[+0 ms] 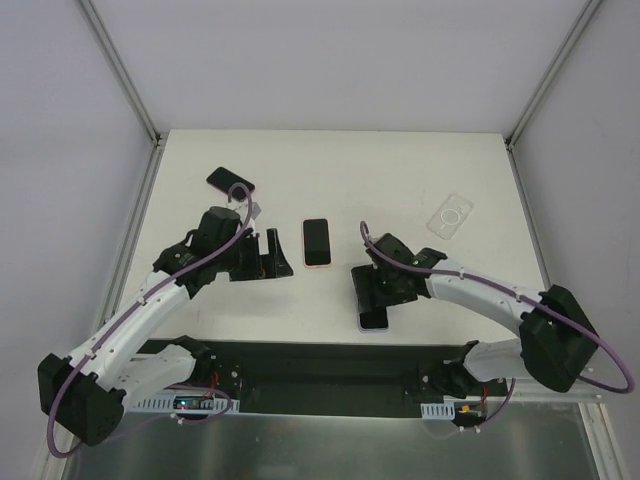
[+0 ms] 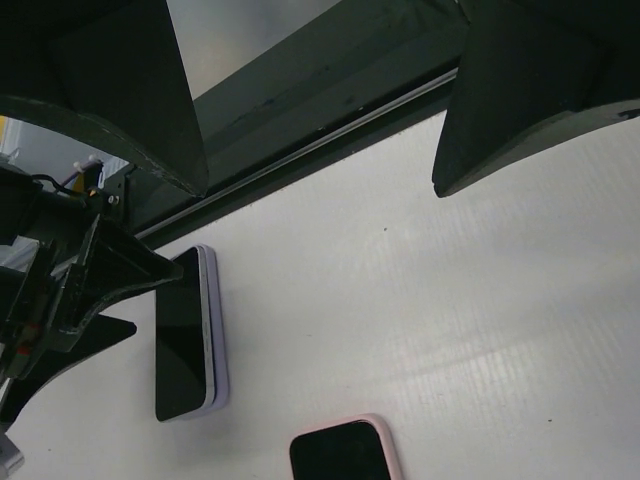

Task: Put the phone into the phone case

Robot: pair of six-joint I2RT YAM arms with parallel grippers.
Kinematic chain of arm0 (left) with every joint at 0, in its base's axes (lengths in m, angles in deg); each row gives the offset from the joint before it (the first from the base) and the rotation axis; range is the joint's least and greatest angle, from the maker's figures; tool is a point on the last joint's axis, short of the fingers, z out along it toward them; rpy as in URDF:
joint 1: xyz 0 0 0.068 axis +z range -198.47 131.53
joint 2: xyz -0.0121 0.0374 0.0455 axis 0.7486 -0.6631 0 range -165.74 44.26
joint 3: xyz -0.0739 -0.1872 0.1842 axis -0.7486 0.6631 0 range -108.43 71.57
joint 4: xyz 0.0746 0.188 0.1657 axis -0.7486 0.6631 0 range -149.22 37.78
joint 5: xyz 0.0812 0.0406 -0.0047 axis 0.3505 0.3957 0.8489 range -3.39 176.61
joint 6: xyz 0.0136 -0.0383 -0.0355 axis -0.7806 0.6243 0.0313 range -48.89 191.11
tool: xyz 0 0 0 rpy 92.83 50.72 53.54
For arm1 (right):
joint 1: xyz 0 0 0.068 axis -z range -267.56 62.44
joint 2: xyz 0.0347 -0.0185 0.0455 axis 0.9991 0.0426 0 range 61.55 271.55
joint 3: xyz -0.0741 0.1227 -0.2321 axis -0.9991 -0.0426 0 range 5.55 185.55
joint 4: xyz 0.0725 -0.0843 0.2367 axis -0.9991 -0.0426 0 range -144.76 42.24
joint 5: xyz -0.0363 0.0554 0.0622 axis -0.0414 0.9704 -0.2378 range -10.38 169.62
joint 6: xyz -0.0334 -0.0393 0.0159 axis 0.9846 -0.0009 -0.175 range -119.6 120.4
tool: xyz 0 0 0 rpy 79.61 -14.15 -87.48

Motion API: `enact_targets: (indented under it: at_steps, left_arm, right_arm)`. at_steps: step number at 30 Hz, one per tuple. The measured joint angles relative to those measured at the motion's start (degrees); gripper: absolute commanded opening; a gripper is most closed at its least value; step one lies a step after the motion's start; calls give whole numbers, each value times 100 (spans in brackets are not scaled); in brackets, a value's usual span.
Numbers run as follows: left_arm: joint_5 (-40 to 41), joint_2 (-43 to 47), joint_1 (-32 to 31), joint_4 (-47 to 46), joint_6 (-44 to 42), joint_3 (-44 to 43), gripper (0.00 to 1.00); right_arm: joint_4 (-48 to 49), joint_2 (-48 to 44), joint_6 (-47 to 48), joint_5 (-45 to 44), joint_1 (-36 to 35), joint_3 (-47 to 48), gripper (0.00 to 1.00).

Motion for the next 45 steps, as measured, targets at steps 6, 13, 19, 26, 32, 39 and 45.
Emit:
enact_targets:
  at_steps: [6, 13, 19, 26, 32, 39, 45]
  left_arm:
    - [90, -450, -472, -472, 503, 0, 89]
    - [157, -1224, -933, -1255, 1102, 133, 77]
    - [129, -2564, -1491, -1858, 1388, -81, 53]
    - [98, -3893, -1899, -2223, 1491, -868, 34]
    - [-11, -4631, -2127, -2479, 1515, -1443, 31]
    - [-52, -5147, -2199, -2524, 1513, -1652, 30]
    - [-96, -5263, -2243, -2581, 1517, -1725, 24]
  right_arm:
    - [48, -542, 42, 66, 334, -31, 90]
    - [350, -413, 144, 411, 774, -334, 66]
    - [758, -466, 173, 1019, 1539, -804, 57]
    - [1270, -833, 170, 1665, 2098, -1235, 56]
    - [1755, -1196, 177, 2376, 2798, -1845, 63]
    - [2044, -1342, 192, 2791, 2962, -2022, 67]
    - [2337, -1296, 87, 3001, 2997, -2194, 68]
